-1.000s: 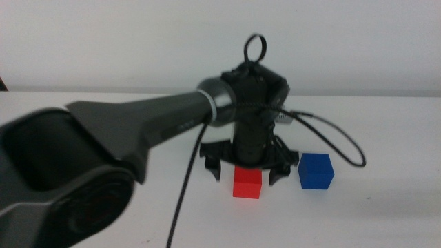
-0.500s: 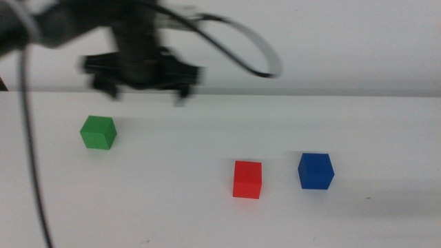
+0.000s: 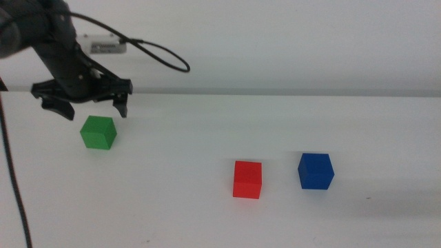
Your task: Stack red cubes first, then green, then blue cubes in a specific spot.
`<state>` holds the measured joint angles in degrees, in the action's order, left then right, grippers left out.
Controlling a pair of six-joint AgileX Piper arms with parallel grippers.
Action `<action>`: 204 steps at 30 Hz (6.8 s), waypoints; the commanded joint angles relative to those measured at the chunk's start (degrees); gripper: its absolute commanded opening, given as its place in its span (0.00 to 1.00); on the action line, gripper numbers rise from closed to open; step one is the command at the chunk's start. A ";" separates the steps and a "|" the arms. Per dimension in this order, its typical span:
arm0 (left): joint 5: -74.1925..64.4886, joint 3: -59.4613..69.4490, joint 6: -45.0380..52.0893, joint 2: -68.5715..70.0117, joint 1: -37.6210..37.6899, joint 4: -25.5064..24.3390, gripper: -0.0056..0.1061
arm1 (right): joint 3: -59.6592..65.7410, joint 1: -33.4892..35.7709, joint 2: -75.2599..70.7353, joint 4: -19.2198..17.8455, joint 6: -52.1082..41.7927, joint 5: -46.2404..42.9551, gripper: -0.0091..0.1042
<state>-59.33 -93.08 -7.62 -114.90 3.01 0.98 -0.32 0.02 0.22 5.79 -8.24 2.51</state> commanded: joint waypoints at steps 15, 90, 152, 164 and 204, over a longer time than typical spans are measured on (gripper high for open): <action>7.03 0.22 1.81 -5.63 -0.14 -4.29 0.89 | 2.46 -0.54 -2.28 -0.33 -0.59 -0.47 0.79; -14.02 -15.86 -42.30 -9.41 42.54 -8.66 0.03 | 2.46 -0.54 -2.28 -0.33 -0.59 -0.47 0.79; -16.00 -6.71 3.11 33.56 41.57 -8.24 0.89 | 2.46 -0.54 -2.28 -0.33 -0.59 -0.47 0.79; 1.69 29.67 1.98 75.05 35.29 -2.07 0.89 | 2.46 -0.54 -2.28 -0.33 -0.59 -0.47 0.79; 4.68 34.31 0.23 78.20 35.29 -5.20 0.89 | -32.87 -0.54 23.82 -5.79 11.97 38.33 0.79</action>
<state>-55.63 -59.18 -7.15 -36.95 38.45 -4.23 -28.11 0.02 17.94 1.52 0.00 30.34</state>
